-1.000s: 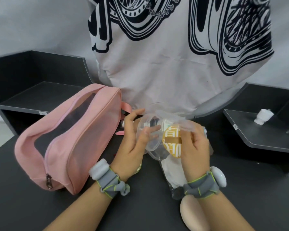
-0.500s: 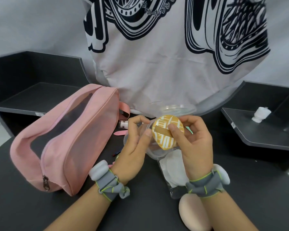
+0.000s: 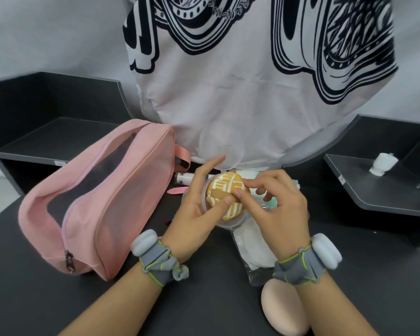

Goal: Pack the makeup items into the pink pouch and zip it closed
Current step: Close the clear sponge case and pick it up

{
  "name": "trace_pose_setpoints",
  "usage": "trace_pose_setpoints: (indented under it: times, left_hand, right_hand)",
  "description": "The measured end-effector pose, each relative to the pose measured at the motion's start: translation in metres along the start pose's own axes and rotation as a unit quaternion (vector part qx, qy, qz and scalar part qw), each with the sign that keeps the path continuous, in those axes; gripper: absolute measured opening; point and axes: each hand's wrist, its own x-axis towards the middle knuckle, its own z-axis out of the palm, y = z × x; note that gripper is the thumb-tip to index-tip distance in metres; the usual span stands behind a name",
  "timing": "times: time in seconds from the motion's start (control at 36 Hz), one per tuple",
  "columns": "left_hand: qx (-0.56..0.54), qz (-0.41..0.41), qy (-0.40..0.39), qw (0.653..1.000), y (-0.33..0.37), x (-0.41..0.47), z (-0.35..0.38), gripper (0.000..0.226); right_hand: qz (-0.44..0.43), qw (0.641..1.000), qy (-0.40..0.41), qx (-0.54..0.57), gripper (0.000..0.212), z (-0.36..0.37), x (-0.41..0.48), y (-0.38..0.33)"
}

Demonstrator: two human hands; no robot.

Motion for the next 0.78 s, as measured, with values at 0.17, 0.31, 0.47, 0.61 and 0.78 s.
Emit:
trace_pose_setpoints:
  times: [0.17,0.31,0.47,0.61,0.78]
  left_hand:
    - [-0.016,-0.026,0.026,0.999,0.0,0.001,0.002,0.035]
    - [-0.042,-0.046,0.043,0.997,-0.001,0.002,0.0,0.031]
    - [-0.05,-0.048,0.067,0.995,-0.001,0.005,-0.004,0.027]
    - [-0.033,-0.04,0.121,0.991,-0.006,0.01,-0.01,0.03]
    - [-0.025,-0.009,0.144,0.989,-0.006,0.012,-0.016,0.037]
  right_hand:
    - [-0.052,0.997,-0.047,-0.015,0.026,0.004,0.001,0.002]
    - [-0.161,0.978,-0.103,-0.088,0.029,0.012,-0.005,0.001]
    - [-0.13,0.971,-0.157,-0.125,0.047,0.013,-0.006,-0.003]
    - [-0.105,0.969,-0.204,-0.089,0.055,0.014,-0.008,0.002]
    - [-0.03,0.997,-0.07,0.024,0.026,0.009,-0.003,0.008]
